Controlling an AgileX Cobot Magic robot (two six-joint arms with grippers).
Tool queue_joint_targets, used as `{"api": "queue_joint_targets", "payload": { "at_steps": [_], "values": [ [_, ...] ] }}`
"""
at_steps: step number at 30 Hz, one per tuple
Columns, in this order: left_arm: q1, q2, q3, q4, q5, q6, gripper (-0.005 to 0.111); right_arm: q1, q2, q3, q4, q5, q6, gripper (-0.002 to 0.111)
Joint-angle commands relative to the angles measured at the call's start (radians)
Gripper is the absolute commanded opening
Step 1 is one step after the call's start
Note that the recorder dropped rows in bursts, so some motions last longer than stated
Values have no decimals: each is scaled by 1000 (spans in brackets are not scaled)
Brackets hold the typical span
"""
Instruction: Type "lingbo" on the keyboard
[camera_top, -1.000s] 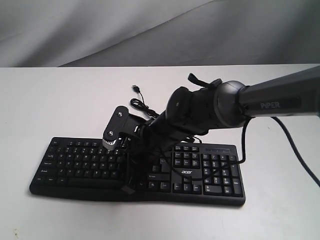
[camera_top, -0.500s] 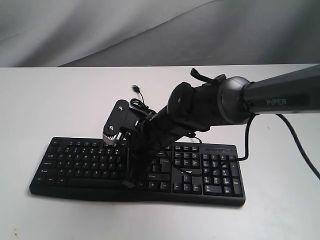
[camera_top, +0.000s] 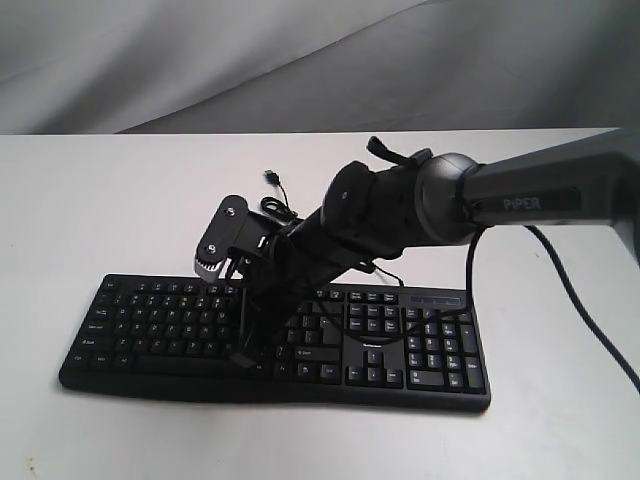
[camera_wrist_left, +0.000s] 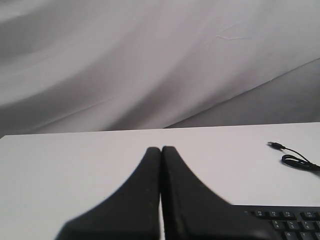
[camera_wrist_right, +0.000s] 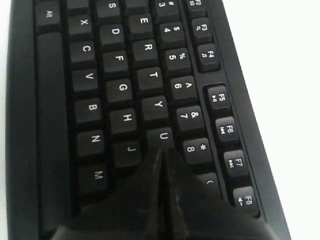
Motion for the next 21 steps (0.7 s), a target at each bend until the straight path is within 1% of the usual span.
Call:
{"api": "queue_joint_targets", "payload": {
  "at_steps": [1,21],
  "values": [
    [-7,-5,5,0,-9,-2,1,-7,-1,-7,21,-6,-21,0],
    [-7,-5,5,0,-9,-2,1,-7,40,-7,62,-42,-57,0]
  ]
}}
